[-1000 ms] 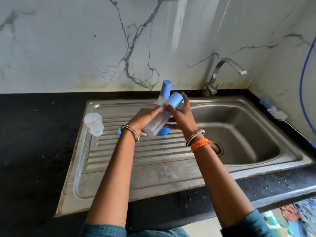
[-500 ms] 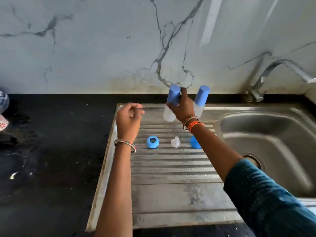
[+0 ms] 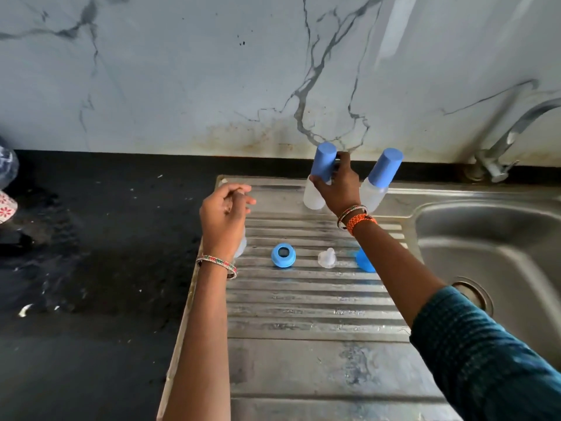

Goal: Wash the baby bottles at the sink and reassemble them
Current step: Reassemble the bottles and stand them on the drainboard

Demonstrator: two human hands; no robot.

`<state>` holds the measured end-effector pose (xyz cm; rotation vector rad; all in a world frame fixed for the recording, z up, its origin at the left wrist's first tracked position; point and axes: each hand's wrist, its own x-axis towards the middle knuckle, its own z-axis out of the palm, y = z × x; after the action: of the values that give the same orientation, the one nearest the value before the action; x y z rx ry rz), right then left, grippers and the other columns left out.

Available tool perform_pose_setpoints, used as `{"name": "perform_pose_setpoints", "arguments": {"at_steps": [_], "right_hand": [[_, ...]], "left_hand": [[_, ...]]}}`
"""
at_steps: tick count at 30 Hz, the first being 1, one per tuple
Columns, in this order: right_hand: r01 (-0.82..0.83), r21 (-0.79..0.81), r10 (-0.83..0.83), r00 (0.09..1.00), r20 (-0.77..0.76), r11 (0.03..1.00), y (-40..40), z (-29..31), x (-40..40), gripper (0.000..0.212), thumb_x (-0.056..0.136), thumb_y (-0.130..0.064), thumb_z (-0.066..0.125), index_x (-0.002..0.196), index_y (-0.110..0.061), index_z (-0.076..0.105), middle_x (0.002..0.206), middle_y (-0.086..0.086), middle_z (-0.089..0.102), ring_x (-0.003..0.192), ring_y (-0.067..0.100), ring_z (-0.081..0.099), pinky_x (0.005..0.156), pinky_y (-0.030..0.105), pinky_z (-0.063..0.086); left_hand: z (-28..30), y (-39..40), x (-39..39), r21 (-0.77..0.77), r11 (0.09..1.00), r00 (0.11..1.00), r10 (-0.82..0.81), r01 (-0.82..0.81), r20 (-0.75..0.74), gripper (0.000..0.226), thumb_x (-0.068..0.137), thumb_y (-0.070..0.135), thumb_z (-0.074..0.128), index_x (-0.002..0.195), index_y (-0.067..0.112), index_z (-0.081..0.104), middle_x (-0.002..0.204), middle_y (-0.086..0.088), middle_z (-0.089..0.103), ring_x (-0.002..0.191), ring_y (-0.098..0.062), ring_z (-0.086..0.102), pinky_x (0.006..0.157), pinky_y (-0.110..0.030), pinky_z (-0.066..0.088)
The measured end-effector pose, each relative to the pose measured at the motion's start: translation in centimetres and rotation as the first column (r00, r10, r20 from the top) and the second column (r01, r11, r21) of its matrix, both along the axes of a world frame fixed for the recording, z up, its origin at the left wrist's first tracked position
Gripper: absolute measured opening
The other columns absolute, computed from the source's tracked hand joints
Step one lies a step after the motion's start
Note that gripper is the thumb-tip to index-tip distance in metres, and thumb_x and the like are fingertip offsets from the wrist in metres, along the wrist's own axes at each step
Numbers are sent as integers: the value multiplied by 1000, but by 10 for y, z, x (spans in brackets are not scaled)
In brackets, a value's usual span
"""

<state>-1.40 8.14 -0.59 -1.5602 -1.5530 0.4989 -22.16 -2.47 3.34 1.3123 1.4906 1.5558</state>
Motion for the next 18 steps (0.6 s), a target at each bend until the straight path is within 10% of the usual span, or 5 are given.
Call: {"name": "perform_pose_setpoints", "arguments": {"at_steps": [5, 8, 10, 14, 18], "right_hand": [[33, 9, -33, 999, 5, 999, -16, 9, -8, 94, 77, -36, 76, 145, 1, 21, 140, 18, 41, 130, 31, 40, 109, 40, 33], [124, 318, -168, 979, 114, 940, -39, 25, -31, 78, 77, -40, 65, 140, -3, 36, 138, 13, 45, 129, 31, 40, 108, 48, 28], [-90, 383, 23, 984, 175, 919, -55, 32, -57, 67, 77, -39, 64, 132, -6, 47, 127, 11, 53, 118, 28, 49, 99, 49, 38], [-534, -124, 547, 799, 249, 836, -77, 24, -112, 90, 73, -56, 71, 145, -19, 30, 144, 9, 41, 129, 29, 40, 105, 48, 36], [-603, -320, 682, 658, 319, 731, -82, 16, -131, 69, 78, -40, 74, 137, -18, 46, 135, 8, 53, 123, 26, 48, 101, 36, 39]], "left_hand": [[-2, -6, -13, 71, 994, 996, 80, -82, 26, 19, 93, 2, 47, 93, 4, 66, 79, -9, 67, 68, -8, 64, 59, -15, 48], [-9, -11, -31, 61, 972, 969, 217, -226, 121, 20, 90, 2, 46, 91, 4, 66, 72, -8, 65, 64, -9, 63, 57, -18, 48], [-19, -16, -42, -7, 950, 940, 311, -313, 142, 20, 90, 3, 46, 91, 4, 66, 69, -6, 64, 63, -10, 62, 56, -20, 48], [-39, -26, -51, -168, 905, 905, 412, -392, 104, 22, 89, 6, 46, 95, 3, 67, 69, -2, 65, 58, -5, 60, 54, -19, 47], [-40, -32, -56, -223, 899, 914, 401, -378, 68, 21, 89, 8, 47, 95, 6, 68, 69, 1, 66, 58, -6, 60, 50, -13, 46]]}}
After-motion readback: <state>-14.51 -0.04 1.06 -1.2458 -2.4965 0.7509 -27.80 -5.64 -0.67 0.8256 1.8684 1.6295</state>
